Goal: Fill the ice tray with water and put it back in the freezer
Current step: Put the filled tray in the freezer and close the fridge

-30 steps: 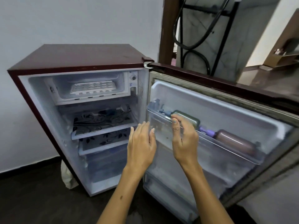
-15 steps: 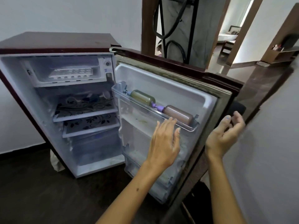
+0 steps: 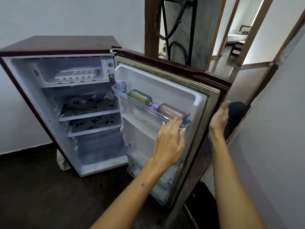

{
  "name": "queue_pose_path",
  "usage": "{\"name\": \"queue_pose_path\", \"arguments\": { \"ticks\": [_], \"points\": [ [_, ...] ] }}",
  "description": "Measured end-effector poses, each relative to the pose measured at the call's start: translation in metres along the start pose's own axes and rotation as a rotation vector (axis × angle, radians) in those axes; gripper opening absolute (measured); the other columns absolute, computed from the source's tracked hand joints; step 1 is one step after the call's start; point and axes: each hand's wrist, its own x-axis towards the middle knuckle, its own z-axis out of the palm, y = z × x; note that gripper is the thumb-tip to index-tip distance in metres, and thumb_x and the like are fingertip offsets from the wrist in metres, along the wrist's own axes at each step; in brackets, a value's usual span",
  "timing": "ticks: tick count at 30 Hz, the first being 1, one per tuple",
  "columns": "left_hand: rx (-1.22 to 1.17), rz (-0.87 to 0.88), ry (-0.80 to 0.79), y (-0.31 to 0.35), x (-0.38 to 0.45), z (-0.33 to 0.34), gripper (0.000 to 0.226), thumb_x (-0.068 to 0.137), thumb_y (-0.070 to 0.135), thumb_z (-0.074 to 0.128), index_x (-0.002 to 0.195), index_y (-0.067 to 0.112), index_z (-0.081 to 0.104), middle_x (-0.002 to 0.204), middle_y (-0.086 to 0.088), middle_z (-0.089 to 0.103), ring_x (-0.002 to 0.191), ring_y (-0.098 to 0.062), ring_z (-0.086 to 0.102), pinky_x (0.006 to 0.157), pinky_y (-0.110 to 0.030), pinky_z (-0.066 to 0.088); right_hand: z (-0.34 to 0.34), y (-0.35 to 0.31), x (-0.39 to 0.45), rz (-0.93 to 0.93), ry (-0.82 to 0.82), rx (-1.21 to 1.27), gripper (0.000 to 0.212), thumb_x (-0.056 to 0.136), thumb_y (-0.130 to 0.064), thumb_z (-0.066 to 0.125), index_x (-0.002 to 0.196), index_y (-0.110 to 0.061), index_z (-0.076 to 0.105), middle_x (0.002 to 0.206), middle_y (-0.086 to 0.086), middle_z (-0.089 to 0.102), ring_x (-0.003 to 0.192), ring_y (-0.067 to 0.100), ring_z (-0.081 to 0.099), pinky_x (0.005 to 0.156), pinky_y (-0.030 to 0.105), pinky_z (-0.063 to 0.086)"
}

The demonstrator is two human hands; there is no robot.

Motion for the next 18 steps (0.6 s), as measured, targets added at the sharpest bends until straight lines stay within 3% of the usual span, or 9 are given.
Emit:
{"name": "queue_pose_path", "arguments": {
  "ticks": [4, 6, 8, 12, 15, 18],
  "points": [
    [0.006, -0.01, 0.073, 0.0, -0.007, -0.011, 0.041, 0.1, 0.025, 0.036, 0.136, 0.009, 0.047, 0.143, -0.008, 0.046, 0.138, -0.017, 0.034, 0.118, -0.036, 0.019, -0.005, -0.002, -0.027, -0.017, 0.081, 0.009, 0.06, 0.098, -0.056, 0.019, 0.119, -0.016, 0.058, 0.111, 0.006, 0.061, 0.102, 0.015, 0.054, 0.088, 0.03, 0.039],
    [0.011, 0.005, 0.115, 0.0, -0.013, -0.018, 0.039, 0.099, 0.023, 0.039, 0.133, 0.008, 0.049, 0.141, -0.009, 0.048, 0.136, -0.017, 0.036, 0.117, -0.039, 0.021, -0.004, -0.002, -0.045, -0.051, 0.119, 0.026, 0.055, 0.098, -0.054, 0.021, 0.106, -0.02, 0.063, 0.078, 0.0, 0.058, 0.076, 0.014, 0.054, 0.076, 0.036, 0.044],
    [0.031, 0.037, 0.163, 0.001, -0.02, -0.028, 0.037, 0.098, 0.02, 0.041, 0.131, 0.006, 0.051, 0.14, -0.01, 0.049, 0.135, -0.018, 0.039, 0.117, -0.041, 0.022, -0.001, -0.002, -0.062, -0.094, 0.156, 0.03, 0.048, 0.1, -0.05, 0.025, 0.092, -0.023, 0.064, 0.06, -0.005, 0.049, 0.058, 0.008, 0.047, 0.064, 0.033, 0.042],
    [0.106, 0.106, 0.288, 0.001, -0.034, -0.048, 0.041, 0.097, 0.02, 0.039, 0.132, 0.001, 0.05, 0.143, -0.014, 0.045, 0.138, -0.023, 0.037, 0.117, -0.042, 0.024, 0.005, -0.003, -0.088, -0.163, 0.114, 0.112, 0.05, 0.101, -0.044, 0.03, 0.071, -0.022, 0.064, 0.059, -0.004, 0.061, 0.051, 0.006, 0.057, 0.053, 0.021, 0.046],
    [0.155, 0.155, 0.439, 0.0, -0.043, -0.064, 0.042, 0.096, 0.019, 0.04, 0.131, -0.003, 0.048, 0.142, -0.019, 0.044, 0.137, -0.028, 0.037, 0.117, -0.043, 0.024, 0.011, -0.002, -0.104, -0.248, 0.139, 0.105, 0.046, 0.101, -0.036, 0.034, 0.077, -0.011, 0.063, 0.066, 0.003, 0.064, 0.055, 0.01, 0.058, 0.057, 0.022, 0.047],
    [0.208, 0.2, 0.538, -0.001, -0.049, -0.081, 0.043, 0.095, 0.019, 0.042, 0.131, -0.006, 0.046, 0.142, -0.023, 0.042, 0.137, -0.032, 0.036, 0.115, -0.047, 0.026, 0.022, -0.001, -0.116, -0.314, 0.196, 0.051, 0.033, 0.099, -0.028, 0.039, 0.091, -0.008, 0.064, 0.087, 0.005, 0.065, 0.071, 0.006, 0.058, 0.066, 0.015, 0.043]
  ]
}}
